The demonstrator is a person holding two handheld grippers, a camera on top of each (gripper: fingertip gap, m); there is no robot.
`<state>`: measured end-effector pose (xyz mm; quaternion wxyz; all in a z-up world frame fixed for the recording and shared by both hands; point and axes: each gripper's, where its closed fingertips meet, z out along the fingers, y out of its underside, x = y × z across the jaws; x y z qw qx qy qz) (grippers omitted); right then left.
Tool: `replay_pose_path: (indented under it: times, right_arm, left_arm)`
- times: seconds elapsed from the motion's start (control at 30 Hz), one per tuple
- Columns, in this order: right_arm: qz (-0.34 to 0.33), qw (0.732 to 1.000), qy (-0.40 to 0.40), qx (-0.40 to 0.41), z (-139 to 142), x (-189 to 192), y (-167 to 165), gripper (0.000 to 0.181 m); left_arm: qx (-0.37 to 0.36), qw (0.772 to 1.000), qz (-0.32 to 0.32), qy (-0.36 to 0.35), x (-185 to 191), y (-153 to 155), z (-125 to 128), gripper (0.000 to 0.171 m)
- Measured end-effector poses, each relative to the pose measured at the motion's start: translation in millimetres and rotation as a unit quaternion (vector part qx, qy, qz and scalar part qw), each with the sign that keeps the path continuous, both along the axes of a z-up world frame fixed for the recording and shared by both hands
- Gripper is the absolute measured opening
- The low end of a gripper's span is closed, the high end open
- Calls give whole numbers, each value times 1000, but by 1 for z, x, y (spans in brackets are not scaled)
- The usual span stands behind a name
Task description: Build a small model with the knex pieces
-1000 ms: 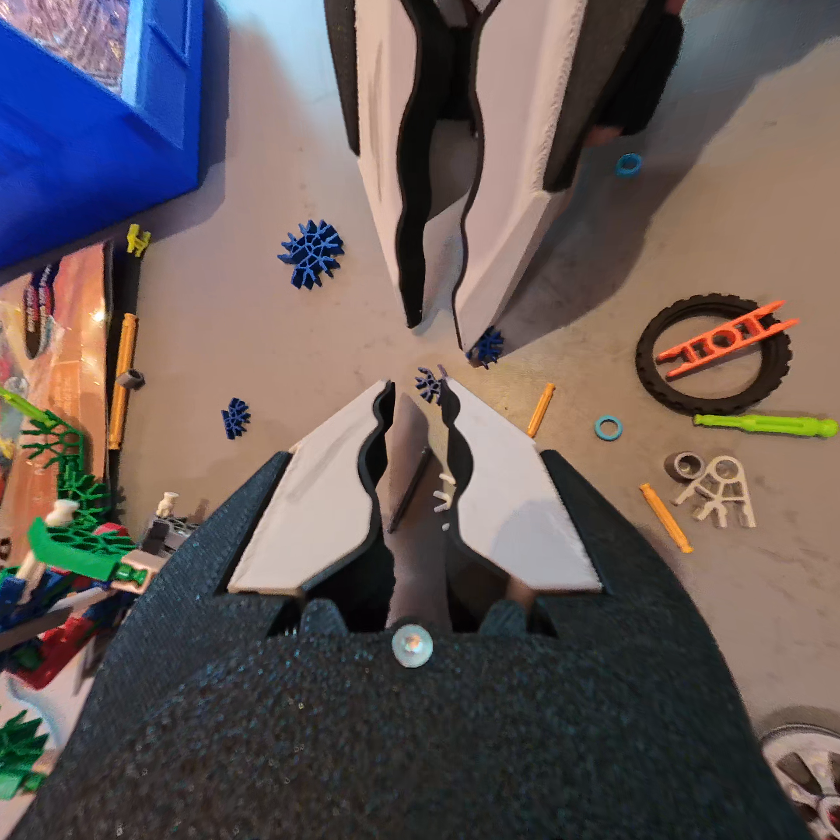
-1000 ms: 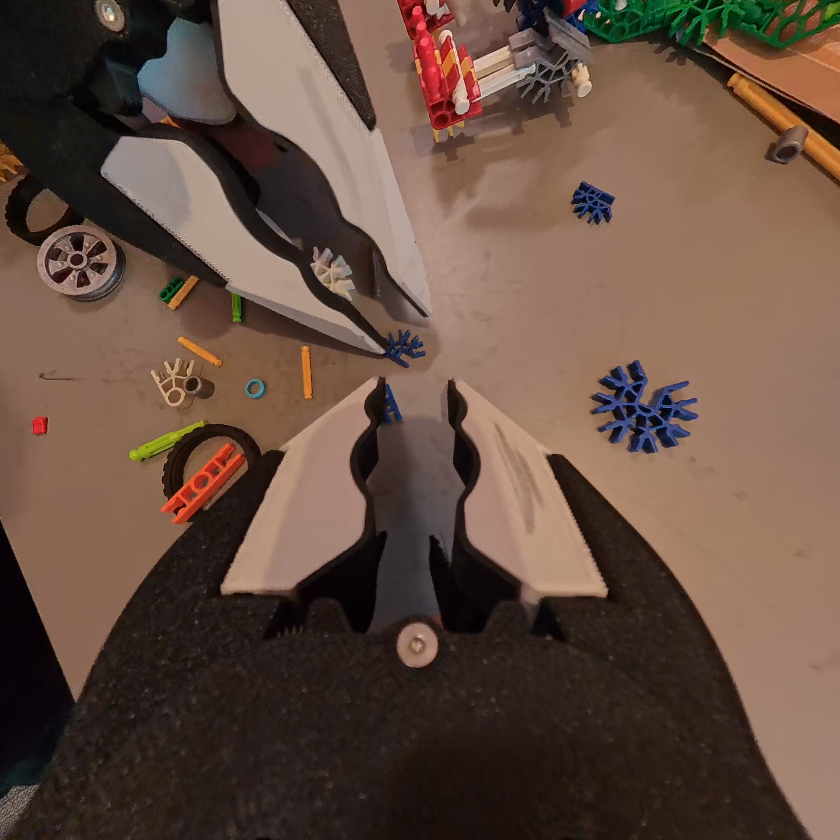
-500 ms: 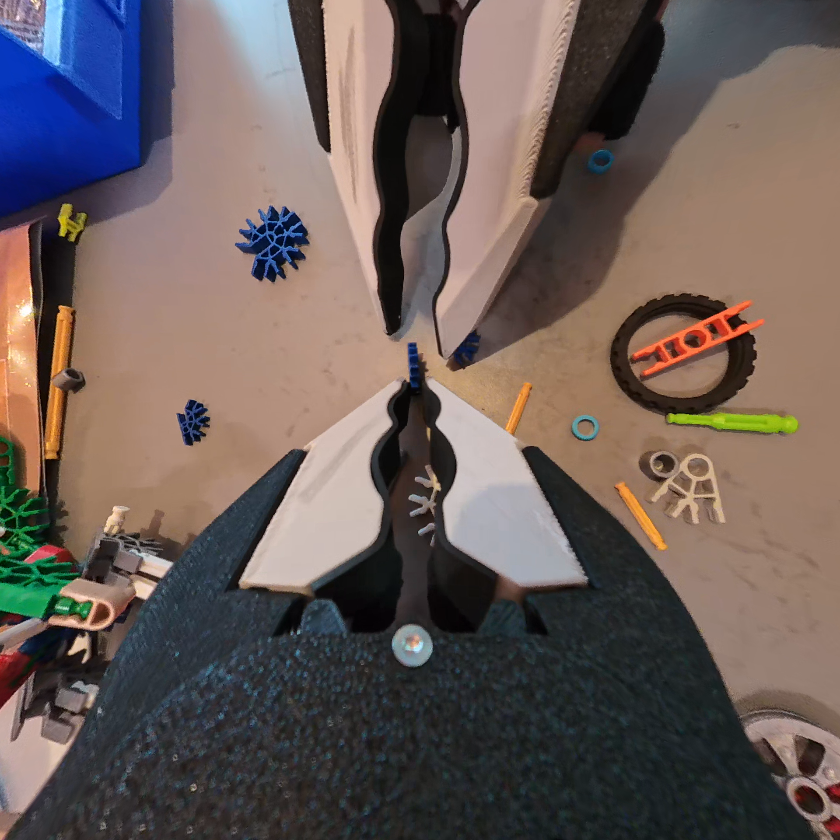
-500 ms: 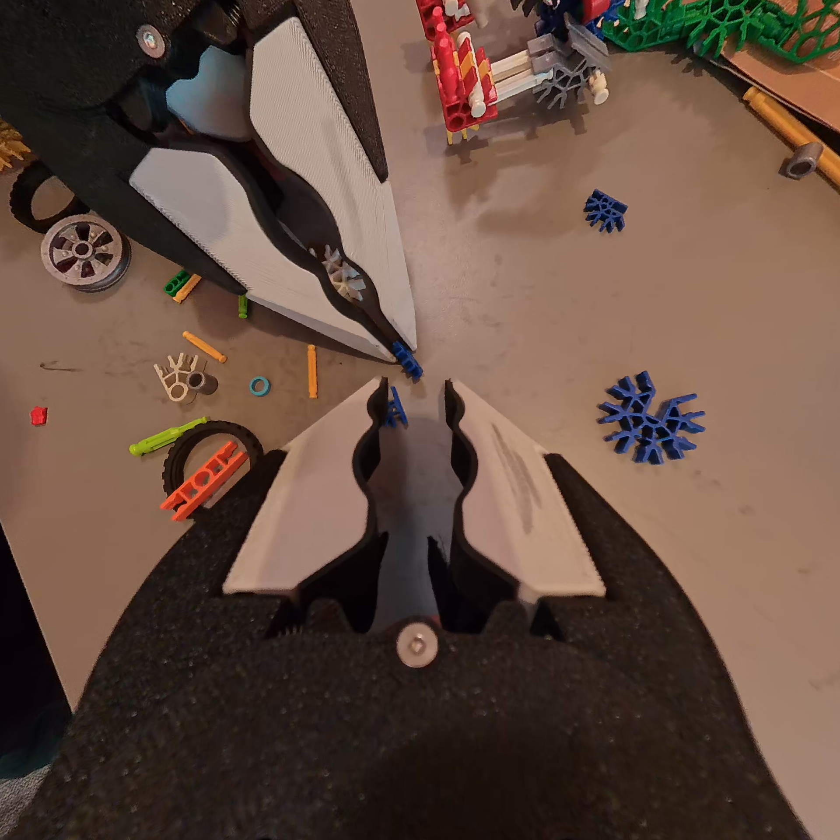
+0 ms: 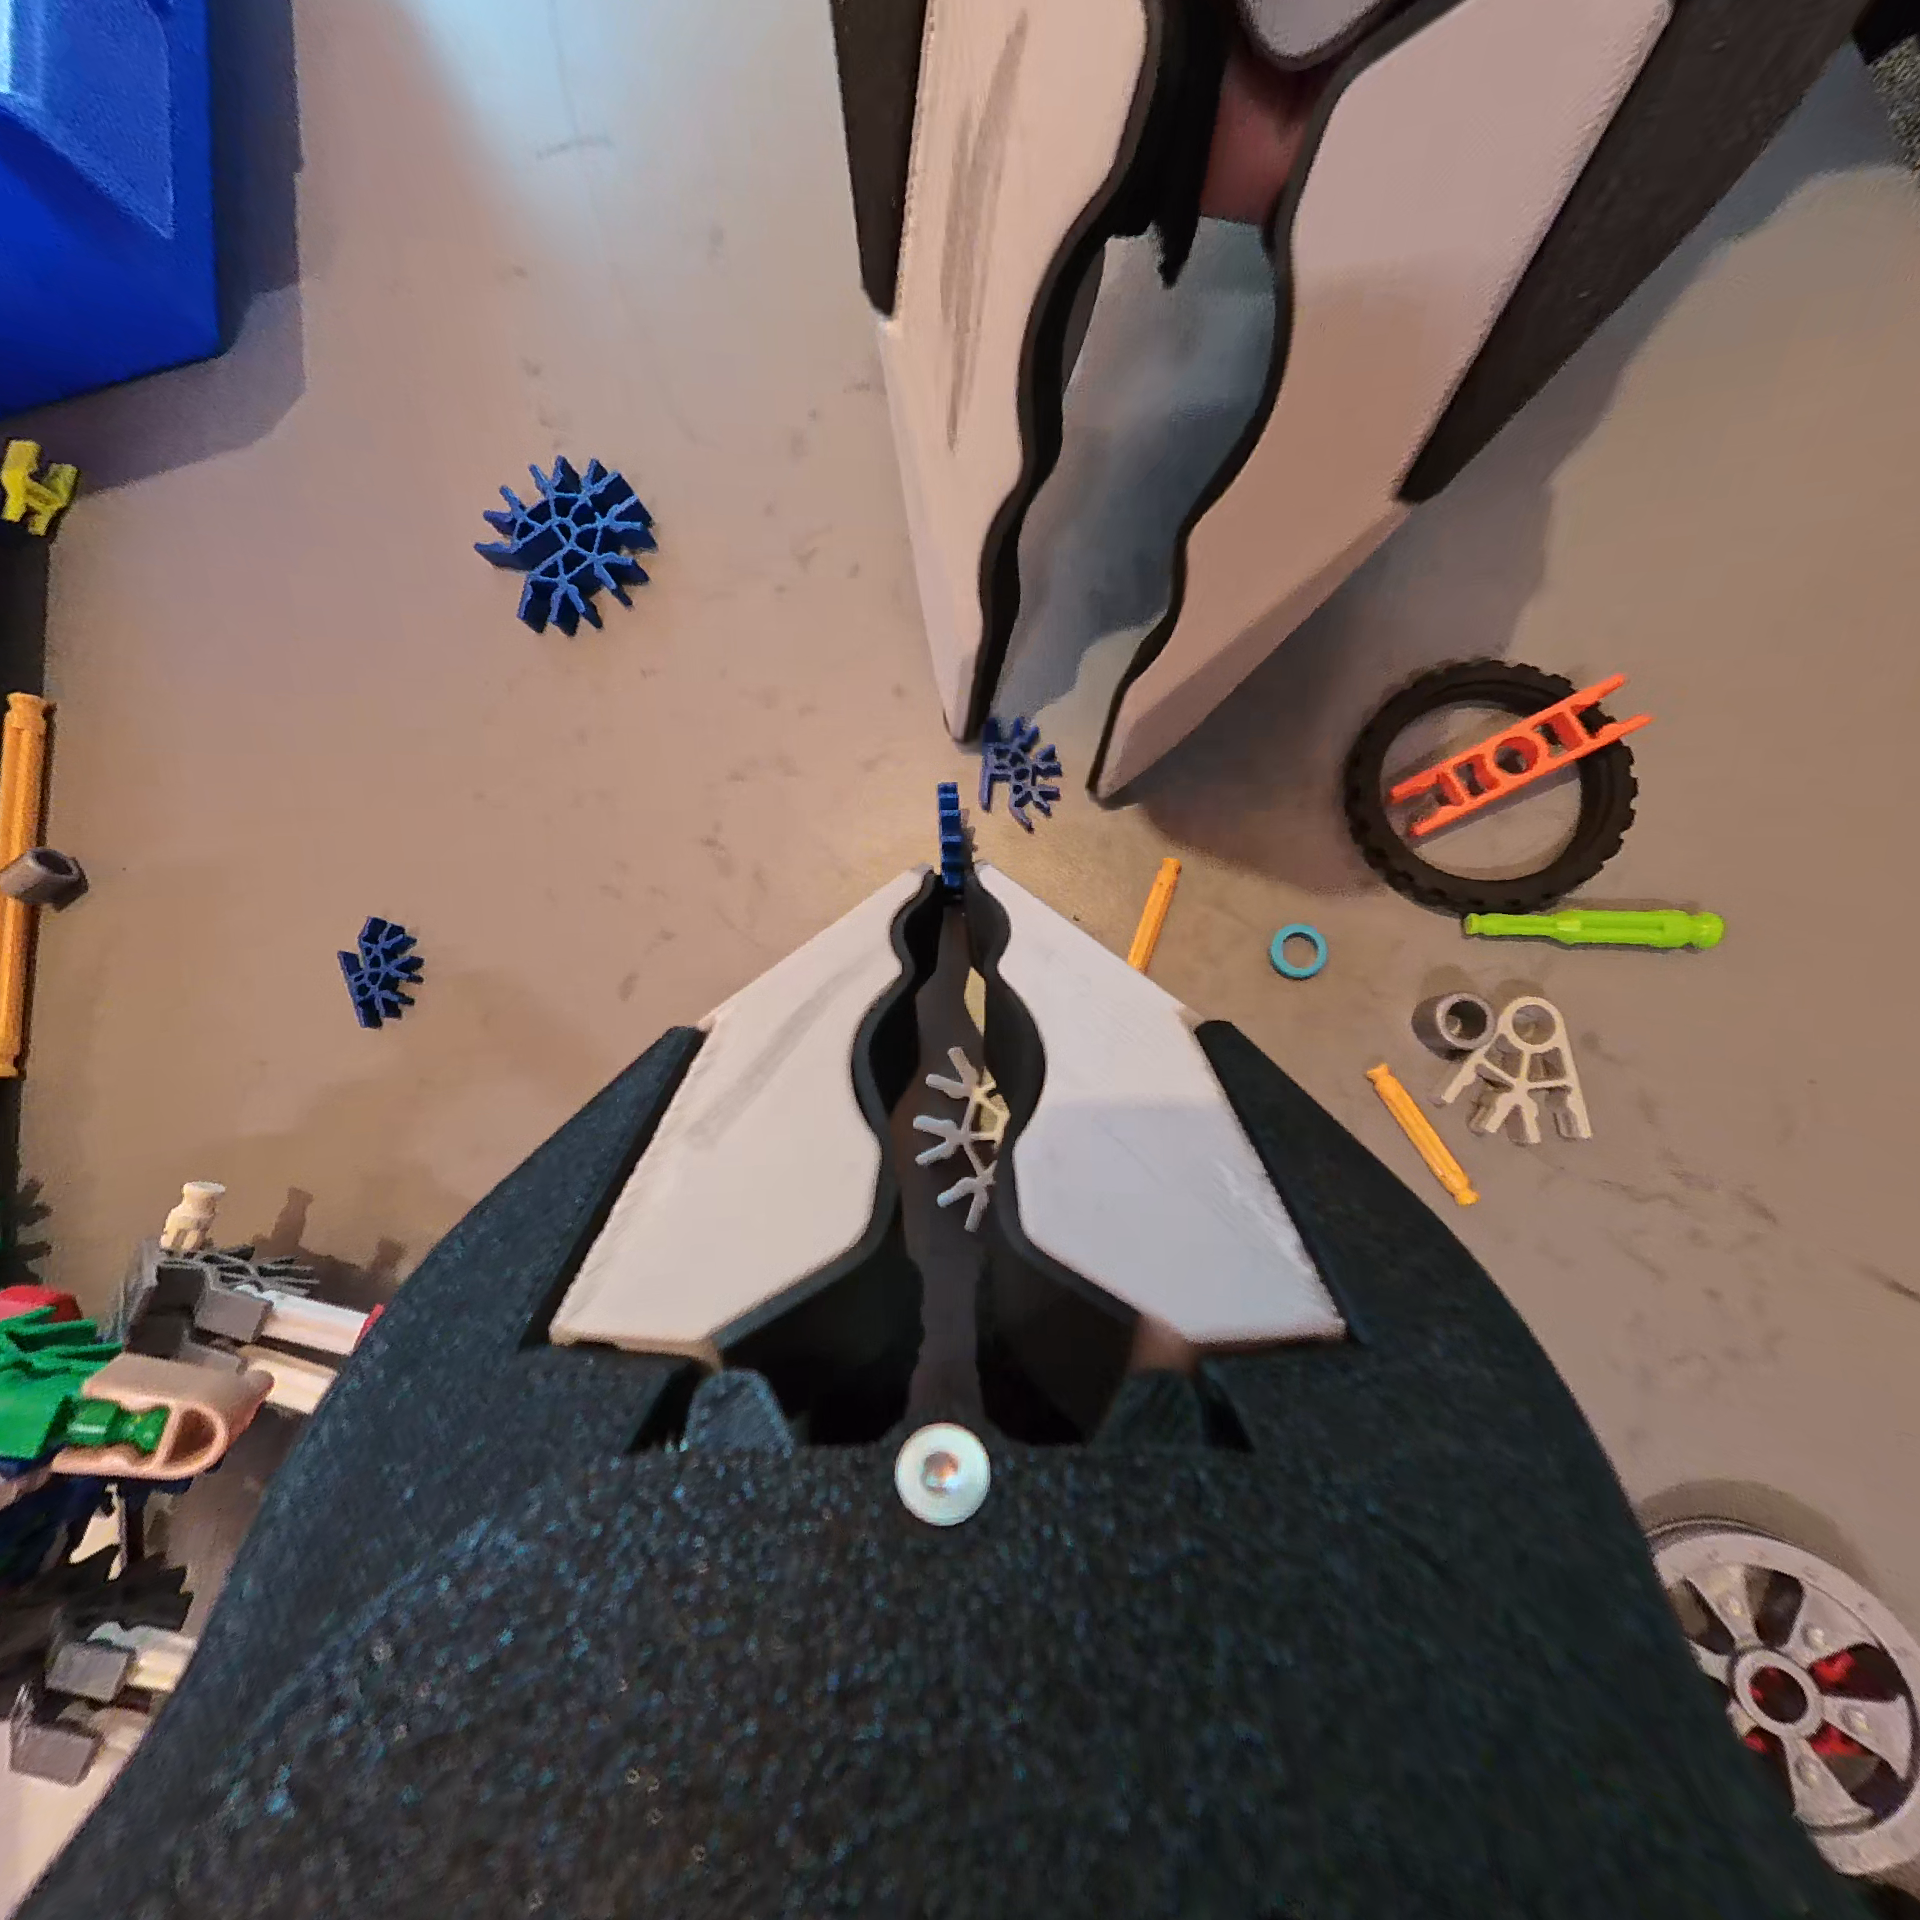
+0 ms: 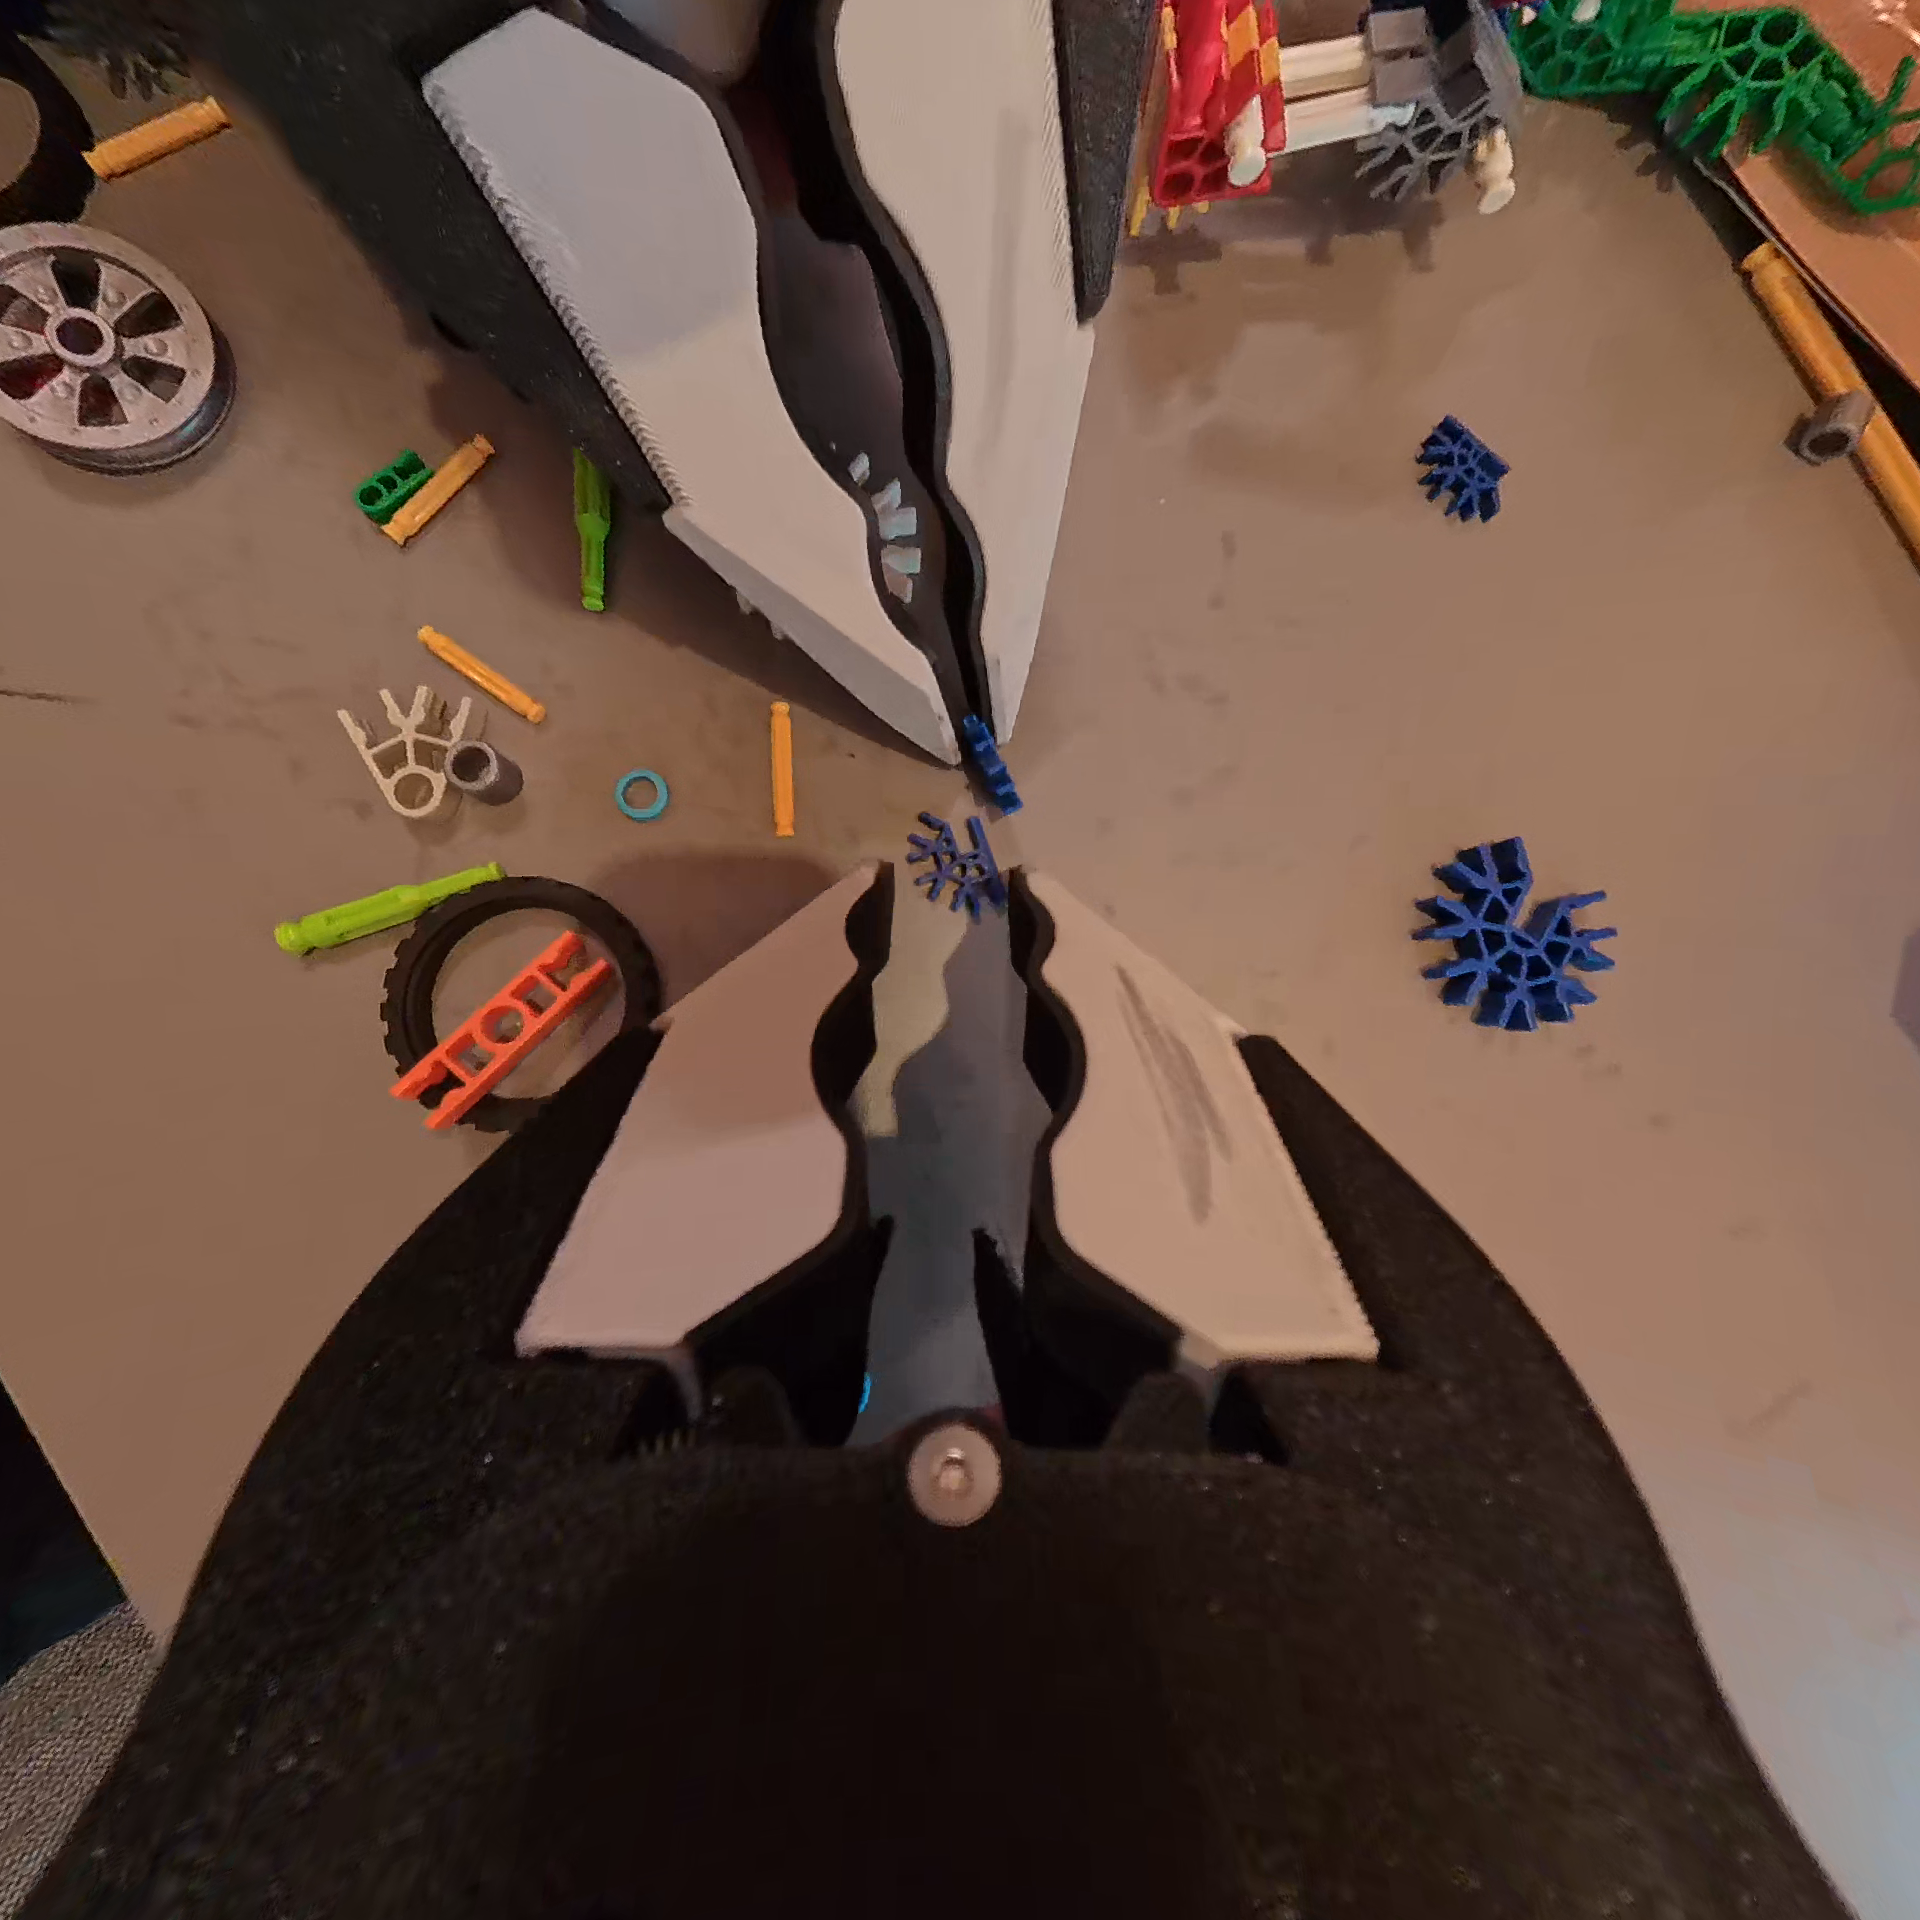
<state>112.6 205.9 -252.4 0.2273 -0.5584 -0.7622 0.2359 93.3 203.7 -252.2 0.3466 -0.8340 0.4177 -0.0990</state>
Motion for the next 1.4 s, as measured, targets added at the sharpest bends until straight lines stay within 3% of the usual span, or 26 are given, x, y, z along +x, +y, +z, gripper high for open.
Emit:
replay_pose_path:
  times: [1.0,1.03,1.17,1.4]
  right_arm:
    - [26,998,59,-18,7,-12,0,14]
    - [25,997,65,-19,9,-12,0,4]
    - [26,997,65,-26,9,-12,1,0]
    - [29,998,47,-22,8,-5,3,14]
  left_arm:
    - [-37,999,-18,-34,2,-5,0,1]
    - [-36,999,-18,-35,3,-4,0,1]
    - [-37,998,-19,-37,3,-4,0,1]
    - [-37,998,-19,-36,3,-4,0,1]
